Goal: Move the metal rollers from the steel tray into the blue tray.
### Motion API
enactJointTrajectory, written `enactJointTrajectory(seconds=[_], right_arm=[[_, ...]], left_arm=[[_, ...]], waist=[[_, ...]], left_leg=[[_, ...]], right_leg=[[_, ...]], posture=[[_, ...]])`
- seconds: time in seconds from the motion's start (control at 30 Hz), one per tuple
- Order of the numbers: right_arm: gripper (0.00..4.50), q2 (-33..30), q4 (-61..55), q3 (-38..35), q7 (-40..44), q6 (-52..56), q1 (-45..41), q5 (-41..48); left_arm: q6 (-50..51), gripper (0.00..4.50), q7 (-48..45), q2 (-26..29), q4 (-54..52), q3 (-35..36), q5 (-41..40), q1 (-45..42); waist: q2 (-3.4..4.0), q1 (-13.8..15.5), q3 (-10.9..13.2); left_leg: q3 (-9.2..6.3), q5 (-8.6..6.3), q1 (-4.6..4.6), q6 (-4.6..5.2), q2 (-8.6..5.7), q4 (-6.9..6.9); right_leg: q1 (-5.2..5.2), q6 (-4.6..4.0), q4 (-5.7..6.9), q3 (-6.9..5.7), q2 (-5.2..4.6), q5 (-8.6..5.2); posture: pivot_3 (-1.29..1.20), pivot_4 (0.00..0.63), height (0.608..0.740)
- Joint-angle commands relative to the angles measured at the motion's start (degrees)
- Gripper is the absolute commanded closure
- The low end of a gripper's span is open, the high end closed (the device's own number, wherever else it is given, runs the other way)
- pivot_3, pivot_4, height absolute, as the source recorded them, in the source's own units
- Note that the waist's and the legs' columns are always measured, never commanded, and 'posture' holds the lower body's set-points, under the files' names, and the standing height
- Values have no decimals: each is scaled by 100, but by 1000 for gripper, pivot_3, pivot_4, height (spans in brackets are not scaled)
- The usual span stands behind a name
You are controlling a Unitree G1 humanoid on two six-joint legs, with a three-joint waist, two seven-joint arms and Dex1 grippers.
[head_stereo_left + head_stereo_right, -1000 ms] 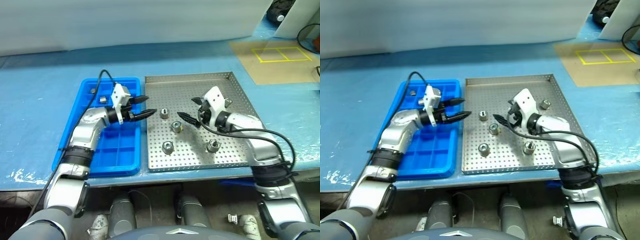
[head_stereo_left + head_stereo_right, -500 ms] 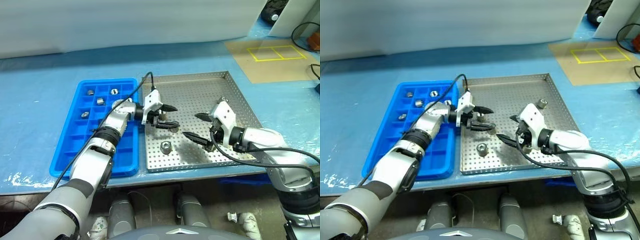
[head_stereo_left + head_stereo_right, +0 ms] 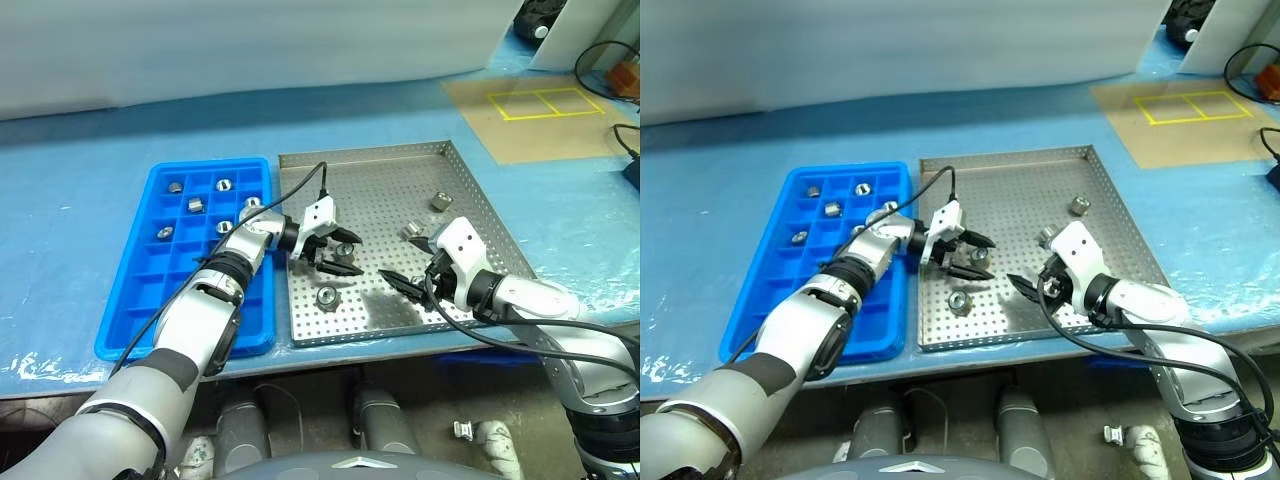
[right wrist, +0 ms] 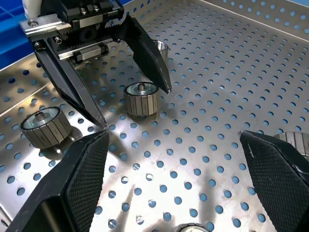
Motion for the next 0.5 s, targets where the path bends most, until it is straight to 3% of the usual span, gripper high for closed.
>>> enactJointTrajectory(seconds=[0.03,0.47,0.5], right_arm=[[72,-66,-252,-230,-123,-16,32,-28],[72,-51,-238,-139,-296,-76,42,-90],[47,-43,-230,-135,-306,-82,37,-98]], left_arm=[[-220,823,465,-35,136,-111,339,-88],[-172,823,1068,-105,344,-90,740,-70],[-164,1014,1025,-111,344,-59,718,-65]], waist=[[0,-21,0],[2,-152,-2],[2,-161,-1]], left_leg=[[0,0,4,0,0,1],[-1,-5,10,7,-11,4],[-1,-5,10,7,-12,4]], right_leg=[[5,0,0,0,-1,0],[15,4,-4,0,-3,-2],[15,5,-4,0,-3,-3]], posture=[[-624,150,740],[-626,150,740],[-625,150,740]])
